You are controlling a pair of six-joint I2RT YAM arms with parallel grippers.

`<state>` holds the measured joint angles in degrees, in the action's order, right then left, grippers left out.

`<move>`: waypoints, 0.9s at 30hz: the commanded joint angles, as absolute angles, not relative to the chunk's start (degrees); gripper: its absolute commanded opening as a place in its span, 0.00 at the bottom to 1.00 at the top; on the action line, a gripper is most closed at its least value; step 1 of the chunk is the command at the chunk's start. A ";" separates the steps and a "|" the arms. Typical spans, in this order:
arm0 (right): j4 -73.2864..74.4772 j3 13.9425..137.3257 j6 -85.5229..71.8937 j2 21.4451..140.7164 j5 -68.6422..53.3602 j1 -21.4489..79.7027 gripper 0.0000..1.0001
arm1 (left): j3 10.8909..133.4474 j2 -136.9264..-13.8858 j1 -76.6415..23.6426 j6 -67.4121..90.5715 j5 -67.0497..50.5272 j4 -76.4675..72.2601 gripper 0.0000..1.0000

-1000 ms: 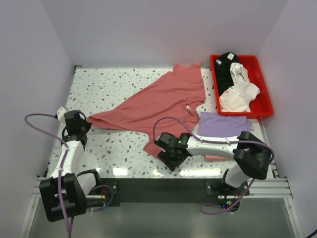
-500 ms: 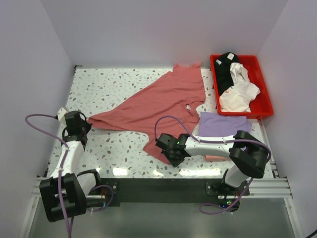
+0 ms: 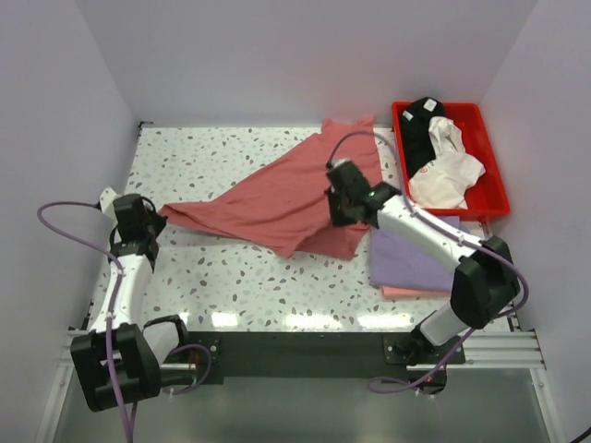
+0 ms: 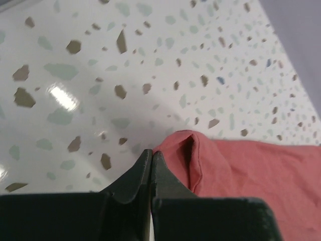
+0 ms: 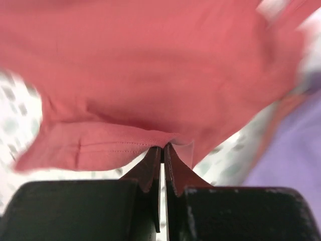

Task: Fold and stack the t-shirts
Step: Flatten the tshirt out

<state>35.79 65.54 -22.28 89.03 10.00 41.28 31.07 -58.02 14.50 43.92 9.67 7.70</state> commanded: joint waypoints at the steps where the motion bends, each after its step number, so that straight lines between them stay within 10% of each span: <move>1: 34.01 80.10 -16.36 85.25 13.27 33.94 0.00 | 41.29 -59.41 13.89 45.09 8.61 4.83 0.00; 13: 44.99 123.97 -2.38 86.75 17.22 21.97 0.00 | 70.12 -55.73 10.11 39.30 12.75 11.42 0.00; 27: 39.03 131.83 4.74 67.24 10.90 22.06 0.00 | 97.46 -43.95 10.19 29.62 19.07 22.85 0.00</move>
